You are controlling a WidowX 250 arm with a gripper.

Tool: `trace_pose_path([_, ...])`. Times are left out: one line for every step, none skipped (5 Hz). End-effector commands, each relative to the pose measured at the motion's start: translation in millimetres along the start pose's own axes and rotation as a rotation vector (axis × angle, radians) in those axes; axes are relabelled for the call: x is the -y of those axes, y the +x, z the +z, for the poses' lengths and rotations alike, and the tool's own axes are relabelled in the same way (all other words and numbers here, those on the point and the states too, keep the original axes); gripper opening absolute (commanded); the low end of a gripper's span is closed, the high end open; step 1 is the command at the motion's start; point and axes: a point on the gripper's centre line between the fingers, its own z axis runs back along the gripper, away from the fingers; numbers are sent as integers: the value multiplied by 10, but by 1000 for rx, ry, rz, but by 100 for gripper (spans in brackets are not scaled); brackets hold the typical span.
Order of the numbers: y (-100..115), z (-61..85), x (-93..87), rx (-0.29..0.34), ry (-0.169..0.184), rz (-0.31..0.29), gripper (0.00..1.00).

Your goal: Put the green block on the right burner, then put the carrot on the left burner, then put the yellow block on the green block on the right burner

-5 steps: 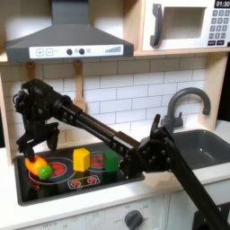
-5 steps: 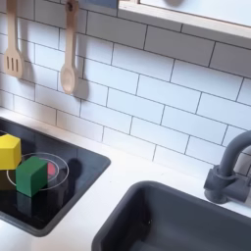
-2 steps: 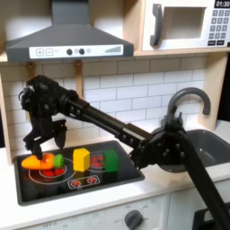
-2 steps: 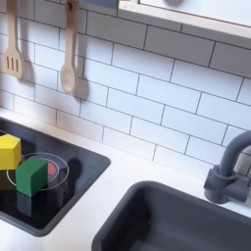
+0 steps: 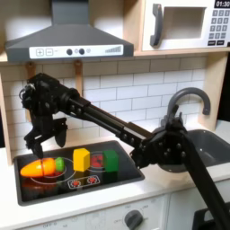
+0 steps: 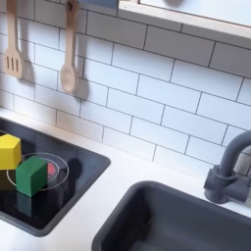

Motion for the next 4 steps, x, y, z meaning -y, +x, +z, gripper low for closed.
trace_pose_path([-65, 46, 72, -13, -5, -76, 100])
trace_pose_path([-109, 55, 93, -15, 7, -104, 100])
trace_pose_path([-197, 161, 181, -8, -13, -142, 100])
trace_pose_path([-265, 153, 270, -34, -12, -178, 100])
